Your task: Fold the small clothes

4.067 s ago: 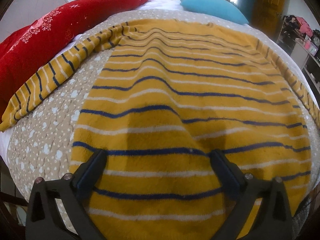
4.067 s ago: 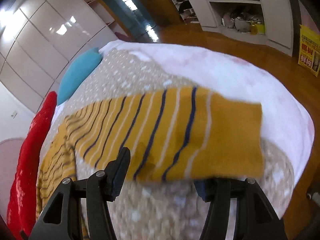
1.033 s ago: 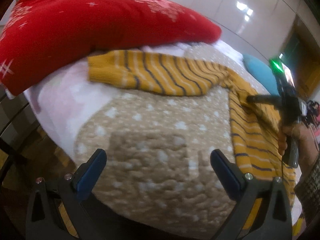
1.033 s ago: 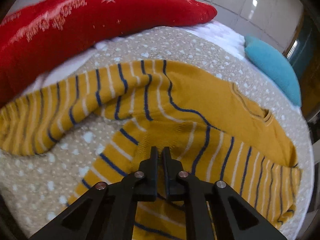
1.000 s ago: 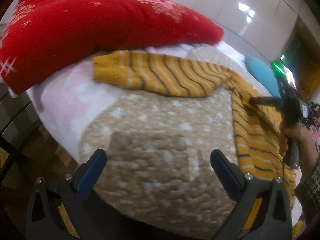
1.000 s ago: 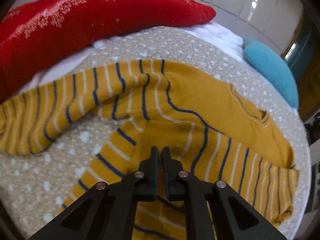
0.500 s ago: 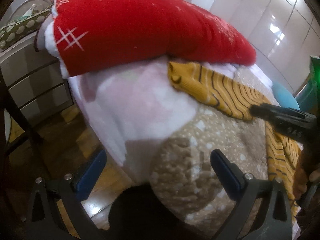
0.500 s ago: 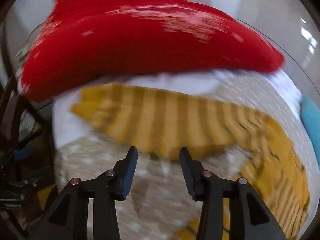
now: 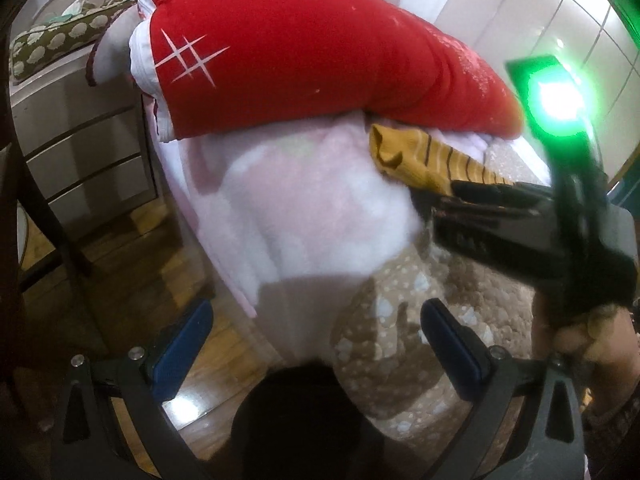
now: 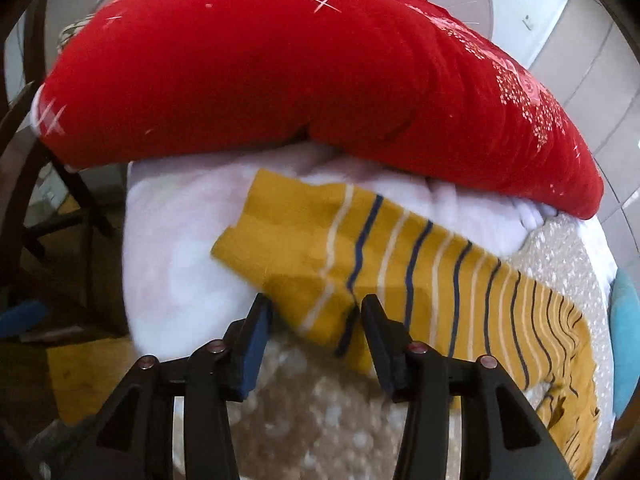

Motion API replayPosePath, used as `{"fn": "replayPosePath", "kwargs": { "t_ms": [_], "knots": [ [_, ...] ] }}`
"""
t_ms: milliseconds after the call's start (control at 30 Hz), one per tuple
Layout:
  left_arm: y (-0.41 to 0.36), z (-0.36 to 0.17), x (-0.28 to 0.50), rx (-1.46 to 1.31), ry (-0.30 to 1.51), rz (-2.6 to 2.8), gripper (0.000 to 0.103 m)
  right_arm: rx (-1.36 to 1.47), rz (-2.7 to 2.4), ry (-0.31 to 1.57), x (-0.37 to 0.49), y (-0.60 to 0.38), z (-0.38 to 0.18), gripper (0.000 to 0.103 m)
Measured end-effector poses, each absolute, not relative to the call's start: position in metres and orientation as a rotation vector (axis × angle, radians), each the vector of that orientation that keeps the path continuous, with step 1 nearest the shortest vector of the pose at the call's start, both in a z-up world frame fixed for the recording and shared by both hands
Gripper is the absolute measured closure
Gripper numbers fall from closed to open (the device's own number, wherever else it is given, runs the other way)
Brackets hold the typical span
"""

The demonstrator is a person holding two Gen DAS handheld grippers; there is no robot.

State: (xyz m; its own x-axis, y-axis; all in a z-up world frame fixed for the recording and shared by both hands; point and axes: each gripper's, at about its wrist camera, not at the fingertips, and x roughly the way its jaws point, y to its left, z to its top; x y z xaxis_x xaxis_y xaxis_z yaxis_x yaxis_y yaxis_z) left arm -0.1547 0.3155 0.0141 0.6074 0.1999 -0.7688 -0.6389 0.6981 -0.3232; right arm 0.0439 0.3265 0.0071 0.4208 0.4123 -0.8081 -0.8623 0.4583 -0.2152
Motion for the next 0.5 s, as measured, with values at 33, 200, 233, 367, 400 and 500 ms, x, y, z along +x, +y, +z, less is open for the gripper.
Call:
{"fn": "replayPosePath", "kwargs": {
  "t_ms": [33, 200, 233, 367, 400, 500],
  "knots": [
    [0.314, 0.015, -0.155, -0.627, 0.774, 0.524, 0.0, -0.668, 0.884, 0.775, 0.047, 0.328, 0.007, 0.079],
    [0.304, 0.026, -0.15, -0.596, 0.768, 0.509, 0.0, -0.434, 0.842, 0.826, 0.067, 0.297, 0.035, 0.097],
    [0.3, 0.028, -0.148, -0.589, 0.768, 0.503, 0.0, -0.388, 0.829, 0.82, 0.072, 0.284, 0.045, 0.097],
    [0.281, 0.041, -0.138, -0.55, 0.762, 0.46, 0.0, -0.164, 0.763, 0.817, 0.1, 0.212, 0.083, 0.097],
    [0.274, 0.044, -0.136, -0.539, 0.76, 0.447, 0.0, -0.109, 0.737, 0.817, 0.109, 0.19, 0.089, 0.097],
    [0.253, 0.053, -0.127, -0.506, 0.758, 0.406, 0.0, 0.067, 0.634, 0.83, 0.138, 0.111, 0.1, 0.097]
  ]
}}
